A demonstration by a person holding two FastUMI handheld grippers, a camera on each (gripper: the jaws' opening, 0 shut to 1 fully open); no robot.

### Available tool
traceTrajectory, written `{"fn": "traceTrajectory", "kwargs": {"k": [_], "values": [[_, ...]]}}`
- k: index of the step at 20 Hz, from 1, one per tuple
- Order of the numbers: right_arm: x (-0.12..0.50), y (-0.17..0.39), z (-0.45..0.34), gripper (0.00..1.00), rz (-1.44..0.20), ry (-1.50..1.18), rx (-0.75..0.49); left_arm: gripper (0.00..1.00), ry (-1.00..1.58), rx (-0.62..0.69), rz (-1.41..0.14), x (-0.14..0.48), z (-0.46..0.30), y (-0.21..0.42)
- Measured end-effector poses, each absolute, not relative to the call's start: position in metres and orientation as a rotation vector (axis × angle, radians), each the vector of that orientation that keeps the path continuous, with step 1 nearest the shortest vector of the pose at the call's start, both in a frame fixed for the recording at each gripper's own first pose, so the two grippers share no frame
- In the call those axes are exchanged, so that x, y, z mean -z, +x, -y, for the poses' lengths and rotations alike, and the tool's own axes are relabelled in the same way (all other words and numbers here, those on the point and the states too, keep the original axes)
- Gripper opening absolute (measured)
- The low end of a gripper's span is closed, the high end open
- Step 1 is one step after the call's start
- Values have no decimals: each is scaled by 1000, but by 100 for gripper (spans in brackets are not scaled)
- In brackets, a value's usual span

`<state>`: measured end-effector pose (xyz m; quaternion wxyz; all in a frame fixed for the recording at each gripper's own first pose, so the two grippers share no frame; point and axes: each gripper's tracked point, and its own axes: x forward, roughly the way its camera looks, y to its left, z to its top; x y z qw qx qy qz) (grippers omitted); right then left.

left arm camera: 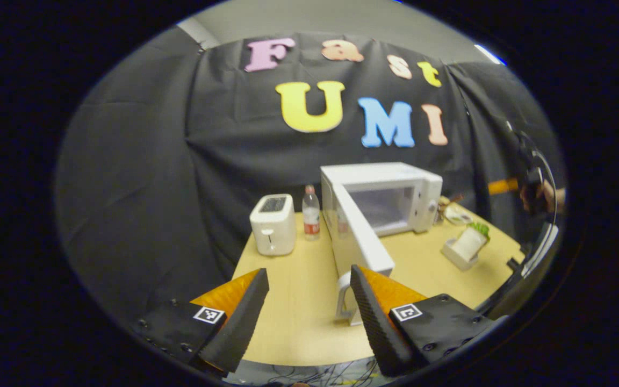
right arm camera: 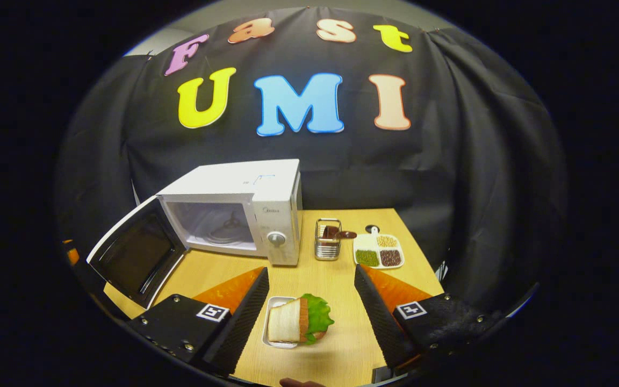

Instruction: Open the microwave oven with the left hand, put the food in, and close the microwave oven.

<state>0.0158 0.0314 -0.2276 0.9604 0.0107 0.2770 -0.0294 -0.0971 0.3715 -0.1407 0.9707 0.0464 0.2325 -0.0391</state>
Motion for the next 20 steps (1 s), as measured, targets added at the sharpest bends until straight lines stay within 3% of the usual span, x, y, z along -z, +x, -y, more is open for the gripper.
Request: {"fn": "traceTrajectory", "kwargs": {"k": [2, 8, 14, 17, 20], "values": [[258, 17, -31, 97, -635, 74, 26, 97, -5, 70, -329, 92, -316, -75], [332, -1, -24, 99, -826, 187, -31, 96, -76, 125, -129, 12, -189, -8], [369, -14, -30, 98, -938, 240, -98, 94, -6, 105, -59, -11, -126, 44], [382, -16, -35, 98, -994, 310, -103, 99, 28, 98, -59, -13, -114, 53], [394, -12, -43, 87, -1027, 367, -100, 94, 46, 115, -60, -13, -109, 50]]}}
